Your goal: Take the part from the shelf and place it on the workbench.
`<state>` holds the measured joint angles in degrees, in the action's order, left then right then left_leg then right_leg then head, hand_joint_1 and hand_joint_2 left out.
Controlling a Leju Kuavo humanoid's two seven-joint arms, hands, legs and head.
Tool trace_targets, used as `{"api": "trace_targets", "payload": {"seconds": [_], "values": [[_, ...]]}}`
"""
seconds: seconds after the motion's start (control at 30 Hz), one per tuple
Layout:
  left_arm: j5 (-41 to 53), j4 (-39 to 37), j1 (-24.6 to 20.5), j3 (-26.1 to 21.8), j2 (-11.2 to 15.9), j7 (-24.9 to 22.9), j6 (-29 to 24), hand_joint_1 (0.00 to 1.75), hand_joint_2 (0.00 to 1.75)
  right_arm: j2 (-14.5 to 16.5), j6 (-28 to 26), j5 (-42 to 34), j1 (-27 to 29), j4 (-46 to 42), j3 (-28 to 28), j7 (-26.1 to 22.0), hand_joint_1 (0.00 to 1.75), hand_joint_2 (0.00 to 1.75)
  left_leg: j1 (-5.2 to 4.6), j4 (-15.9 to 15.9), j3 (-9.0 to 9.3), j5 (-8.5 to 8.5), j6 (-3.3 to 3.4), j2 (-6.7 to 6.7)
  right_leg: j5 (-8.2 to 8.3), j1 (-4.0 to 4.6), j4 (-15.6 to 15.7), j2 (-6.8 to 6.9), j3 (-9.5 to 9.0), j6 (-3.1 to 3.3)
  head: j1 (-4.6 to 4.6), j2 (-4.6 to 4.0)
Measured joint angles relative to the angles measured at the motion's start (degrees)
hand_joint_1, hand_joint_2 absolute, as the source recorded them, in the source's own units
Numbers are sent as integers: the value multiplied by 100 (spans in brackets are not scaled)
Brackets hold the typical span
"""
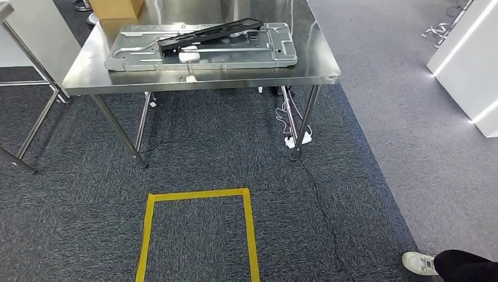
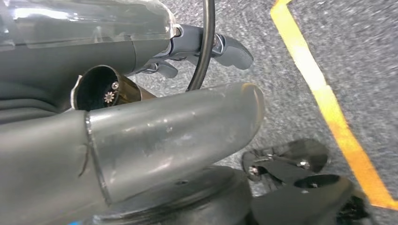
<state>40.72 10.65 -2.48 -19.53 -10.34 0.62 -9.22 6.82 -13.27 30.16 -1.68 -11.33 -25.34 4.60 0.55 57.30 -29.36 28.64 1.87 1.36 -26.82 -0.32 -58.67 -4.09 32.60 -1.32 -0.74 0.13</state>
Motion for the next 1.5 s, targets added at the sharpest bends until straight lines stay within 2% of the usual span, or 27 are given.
{"api": "trace_targets", "payload": {"seconds": [0.07,0.13,0.17,0.2,0.23,0.33,0.4,0.47,0.53,0.57,0.63,0.67,0.7,0.73,0.77,0.83,0.9,0.97,1.03,1.1,1.17,1.2,1.23,1.27,1.37,1.43,1.5], "values": [[6,-1,8,-4,-3,-35,-7,0,0,1,-3,25,2,3,-9,-19,0,0,26,-61,8,-55,76,-112,-255,8,-412,142,164,-53,-8,0],[1,-1,22,-14,-4,-46,-20,0,0,2,-1,67,0,5,-14,-40,0,0,15,-68,-28,-73,111,-228,-671,-6,-1130,300,481,-93,-14,0],[-3,-1,31,-23,-3,-45,-28,0,0,3,5,91,2,6,-14,-46,0,0,9,-66,-50,-77,113,-286,-804,-18,-1410,332,601,-109,-14,0],[-7,-1,37,-31,-2,-40,-36,0,0,3,12,114,5,7,-15,-46,0,0,4,-63,-63,-80,112,-343,-832,-30,-1519,354,630,-119,-13,0],[-10,-1,38,-38,-1,-33,-46,0,0,2,17,132,11,7,-15,-43,0,0,3,-63,-68,-84,108,-398,-746,-38,-1392,377,533,-120,-14,0],[-11,0,18,-48,-7,-9,-61,0,0,-20,13,164,15,7,-15,-26,0,0,-5,-62,-29,-91,71,-537,-279,-19,-190,616,-193,-54,-13,0],[-11,1,3,-51,-14,21,-60,0,0,-39,5,179,-6,5,-15,-16,0,0,-12,-66,2,-76,3,-607,-206,19,221,727,-402,25,-12,0],[-10,1,-22,-54,-25,52,-57,0,0,-61,2,181,-8,5,-22,-15,0,0,-17,-90,27,-67,-75,-683,-199,27,262,643,-394,93,-12,0],[-5,2,-41,-58,-35,65,-56,0,0,-78,3,184,1,6,-32,-30,0,0,-14,34,21,46,-150,-581,-112,-13,315,561,-395,154,-8,0],[0,1,-40,-63,-37,65,-56,0,0,-81,3,186,2,6,-36,-46,0,0,-11,241,-45,208,-179,-465,-60,-36,339,524,-386,186,-6,0],[23,0,-23,-76,-37,52,-72,0,0,-86,3,192,0,6,-43,-84,0,0,10,948,-318,676,-206,-248,-2,-48,340,442,-328,215,-1,0],[41,-1,-9,-82,-37,38,-87,0,0,-90,3,195,0,6,-49,-97,0,0,15,1299,-462,853,-212,-211,14,-46,329,390,-295,214,-1,0],[59,-1,5,-86,-36,19,-103,0,0,-93,4,197,1,7,-58,-105,0,0,18,1513,-543,924,-215,-198,27,-45,316,333,-265,206,-1,0],[74,-1,16,-87,-34,-1,-118,0,0,-95,5,198,7,7,-70,-107,0,0,18,1505,-521,867,-214,-192,38,-45,300,274,-241,196,-1,0],[86,-1,22,-89,-29,-20,-130,0,0,-96,6,199,12,8,-84,-108,0,0,20,1268,-388,706,-210,-177,45,-47,278,218,-223,183,0,0],[95,-1,23,-92,-14,-42,-145,0,0,-91,5,202,19,8,-110,-108,0,0,20,467,18,332,-187,-36,44,-43,205,125,-179,144,0,0],[111,1,20,-95,-4,-62,-158,0,0,-87,5,206,17,8,-126,-108,0,0,14,13,214,168,-124,75,30,-20,133,52,-122,77,-4,0],[133,2,19,-98,1,-101,-169,0,0,-87,4,210,22,8,-137,-107,0,0,-9,-23,198,139,-36,23,41,-23,117,-16,-84,-1,-6,0],[149,2,18,-105,4,-137,-172,0,0,-87,-4,212,32,8,-155,-106,0,0,-15,-55,192,88,53,-73,-15,-45,18,51,-34,-53,-7,0],[164,1,20,-115,5,-148,-171,0,0,-87,-12,212,33,8,-176,-106,0,0,-5,-81,175,52,118,-178,-326,-47,-478,238,197,-87,-8,0],[175,1,31,-127,6,-147,-171,0,0,-84,-13,212,32,8,-190,-107,0,0,-17,-79,143,53,136,-287,-707,-48,-1260,343,582,-122,-5,0],[177,0,37,-132,7,-147,-171,0,0,-83,-13,212,36,8,-193,-108,0,0,-24,-77,133,57,138,-344,-780,-50,-1523,360,713,-131,-5,0],[178,0,40,-135,8,-147,-170,0,0,-83,-13,212,43,8,-199,-108,0,0,-29,-75,131,61,136,-395,-736,-49,-1569,374,734,-129,-5,0],[178,0,40,-136,9,-148,-170,0,0,-83,-13,212,51,8,-206,-107,0,0,-33,-75,138,69,130,-441,-585,-47,-1375,395,632,-116,-5,0],[179,0,37,-137,5,-147,-170,0,0,-84,-14,212,60,8,-227,-107,0,0,-55,-70,192,118,76,-565,-75,8,-199,628,37,-5,-5,0],[179,0,29,-137,4,-147,-171,0,0,-85,-15,212,55,8,-236,-109,0,0,-77,-70,211,149,23,-640,-21,54,84,698,-78,61,-4,0],[179,1,6,-137,4,-147,-170,0,0,-84,-15,212,60,8,-247,-110,0,0,-85,-84,253,174,-37,-685,-6,37,115,596,-79,111,-4,0]]}}
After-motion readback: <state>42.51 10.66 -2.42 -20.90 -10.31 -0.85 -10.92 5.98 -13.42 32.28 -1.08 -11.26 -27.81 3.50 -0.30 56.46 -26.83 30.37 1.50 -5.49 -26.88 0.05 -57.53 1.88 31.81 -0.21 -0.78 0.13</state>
